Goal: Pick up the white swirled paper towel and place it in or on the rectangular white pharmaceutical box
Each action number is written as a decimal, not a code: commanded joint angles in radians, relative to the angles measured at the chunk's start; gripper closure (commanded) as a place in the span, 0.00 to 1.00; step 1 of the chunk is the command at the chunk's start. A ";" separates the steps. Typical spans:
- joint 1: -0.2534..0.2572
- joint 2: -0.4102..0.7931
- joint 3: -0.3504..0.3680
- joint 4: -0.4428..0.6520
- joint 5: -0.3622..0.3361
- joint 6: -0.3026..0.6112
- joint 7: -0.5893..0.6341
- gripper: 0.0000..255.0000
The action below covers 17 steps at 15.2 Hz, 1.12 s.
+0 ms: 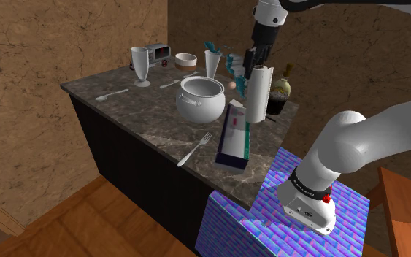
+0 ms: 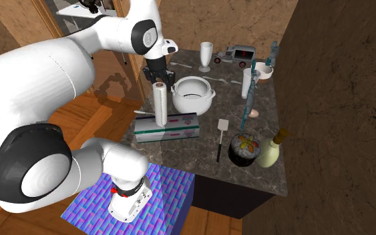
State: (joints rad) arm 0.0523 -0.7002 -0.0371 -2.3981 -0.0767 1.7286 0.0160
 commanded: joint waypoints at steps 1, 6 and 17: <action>0.000 -0.002 -0.001 -0.031 -0.001 0.030 0.002 1.00; -0.001 -0.003 -0.003 -0.099 -0.003 0.096 0.005 1.00; -0.001 -0.002 -0.004 -0.131 -0.005 0.129 0.007 0.00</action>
State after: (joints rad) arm 0.0510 -0.7024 -0.0409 -2.5289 -0.0815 1.8574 0.0226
